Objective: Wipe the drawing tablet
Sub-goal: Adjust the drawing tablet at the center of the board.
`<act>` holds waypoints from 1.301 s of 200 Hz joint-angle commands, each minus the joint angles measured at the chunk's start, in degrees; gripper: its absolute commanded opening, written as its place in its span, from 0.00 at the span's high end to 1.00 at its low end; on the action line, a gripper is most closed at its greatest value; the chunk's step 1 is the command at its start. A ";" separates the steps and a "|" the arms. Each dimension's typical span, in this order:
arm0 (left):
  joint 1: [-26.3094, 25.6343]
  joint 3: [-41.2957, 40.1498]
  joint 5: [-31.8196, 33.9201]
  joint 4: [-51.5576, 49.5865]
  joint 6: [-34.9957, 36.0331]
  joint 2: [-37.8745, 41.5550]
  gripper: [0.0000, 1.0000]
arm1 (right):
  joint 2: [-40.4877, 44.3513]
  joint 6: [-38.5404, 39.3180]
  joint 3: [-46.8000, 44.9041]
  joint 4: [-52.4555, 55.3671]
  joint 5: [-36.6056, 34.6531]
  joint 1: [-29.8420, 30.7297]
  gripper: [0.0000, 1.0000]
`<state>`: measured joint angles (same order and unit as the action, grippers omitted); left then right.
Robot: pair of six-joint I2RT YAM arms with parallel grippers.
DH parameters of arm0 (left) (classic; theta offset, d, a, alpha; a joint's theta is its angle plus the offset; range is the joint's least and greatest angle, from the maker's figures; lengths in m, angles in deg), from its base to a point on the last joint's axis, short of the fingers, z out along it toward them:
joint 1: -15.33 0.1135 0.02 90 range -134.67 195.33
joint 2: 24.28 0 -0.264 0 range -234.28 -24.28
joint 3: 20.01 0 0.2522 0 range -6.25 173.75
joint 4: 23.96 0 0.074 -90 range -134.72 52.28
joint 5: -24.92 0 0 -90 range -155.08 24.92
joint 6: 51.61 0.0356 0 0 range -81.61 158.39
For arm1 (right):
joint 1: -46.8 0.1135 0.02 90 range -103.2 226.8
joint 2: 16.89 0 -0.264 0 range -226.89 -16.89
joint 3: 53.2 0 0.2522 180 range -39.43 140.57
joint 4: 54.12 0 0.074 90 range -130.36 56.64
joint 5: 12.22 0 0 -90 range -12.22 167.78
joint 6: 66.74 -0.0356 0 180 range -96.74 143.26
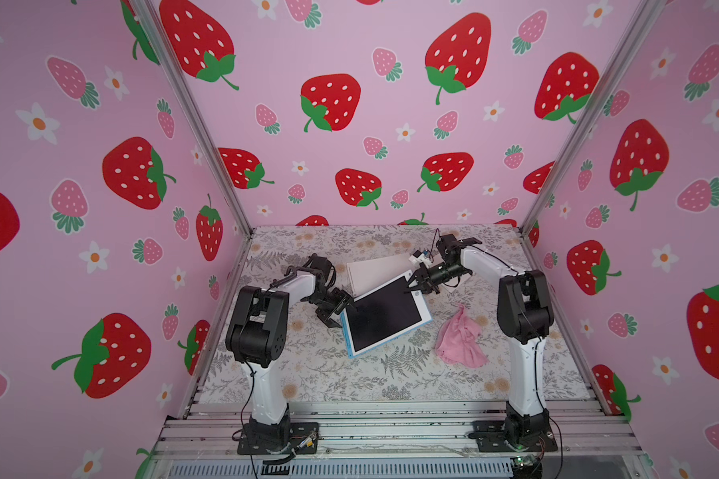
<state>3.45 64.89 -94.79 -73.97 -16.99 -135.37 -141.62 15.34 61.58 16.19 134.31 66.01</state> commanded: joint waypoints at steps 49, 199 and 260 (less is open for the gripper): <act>-0.43 3.10 10.34 0.83 0.60 1.19 0.25 | 11.26 -6.59 3.41 -3.58 -11.85 2.68 1.00; -1.04 39.82 1.06 -16.41 -23.74 7.63 0.22 | 30.41 47.78 -15.77 -58.49 -79.12 30.33 1.00; -0.36 31.02 -1.59 -6.51 -28.12 9.08 0.38 | 28.14 61.02 -19.50 -69.32 -79.99 36.16 1.00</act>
<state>2.71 99.42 -93.31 -85.73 -40.55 -128.16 -113.51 69.10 42.71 -42.84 57.26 100.60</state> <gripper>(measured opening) 0.701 0.084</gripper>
